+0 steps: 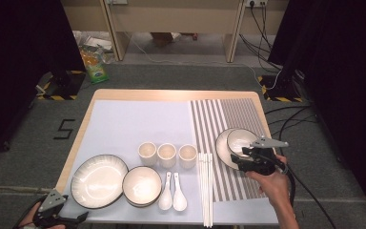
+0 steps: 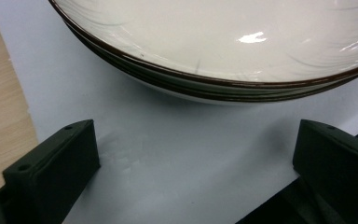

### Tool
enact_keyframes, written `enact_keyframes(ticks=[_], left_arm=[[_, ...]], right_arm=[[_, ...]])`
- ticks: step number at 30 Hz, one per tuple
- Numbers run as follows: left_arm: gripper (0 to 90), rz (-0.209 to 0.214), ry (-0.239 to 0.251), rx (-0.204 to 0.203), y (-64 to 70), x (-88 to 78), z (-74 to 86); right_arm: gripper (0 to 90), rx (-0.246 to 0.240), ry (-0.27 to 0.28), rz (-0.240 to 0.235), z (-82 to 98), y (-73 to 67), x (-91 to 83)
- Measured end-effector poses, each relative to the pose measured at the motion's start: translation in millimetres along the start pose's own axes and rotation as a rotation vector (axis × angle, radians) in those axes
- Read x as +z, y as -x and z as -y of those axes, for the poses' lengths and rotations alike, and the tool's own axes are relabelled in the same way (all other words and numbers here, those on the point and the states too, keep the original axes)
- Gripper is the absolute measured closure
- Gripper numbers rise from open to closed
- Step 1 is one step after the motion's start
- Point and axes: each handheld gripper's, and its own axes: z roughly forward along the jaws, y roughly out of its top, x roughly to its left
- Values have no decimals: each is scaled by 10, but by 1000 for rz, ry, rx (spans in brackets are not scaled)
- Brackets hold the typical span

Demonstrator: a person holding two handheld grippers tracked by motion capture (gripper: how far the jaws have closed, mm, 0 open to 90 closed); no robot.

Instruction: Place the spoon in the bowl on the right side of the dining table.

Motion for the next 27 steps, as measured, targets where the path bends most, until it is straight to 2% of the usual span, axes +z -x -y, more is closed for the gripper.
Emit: enact_keyframes(ticks=[10,14,19,20,22,27], left_arm=[[0,-1,-3,1,0,0,-2],[0,-4,-5,4,-1,0,-3],[0,-1,-7,4,-2,0,-4],[0,0,-3,1,0,0,-2],[0,-1,-2,0,0,0,-2],[0,-1,-1,0,0,0,-1]], right_arm=[[452,-45,-35,-34,33,-166,117],[452,-57,-56,-32,53,-210,165],[458,-49,-63,-55,78,-258,225],[462,-28,-65,-81,96,-288,267],[463,-39,-76,-90,112,-336,327],[463,-65,-100,-72,113,-415,399]])
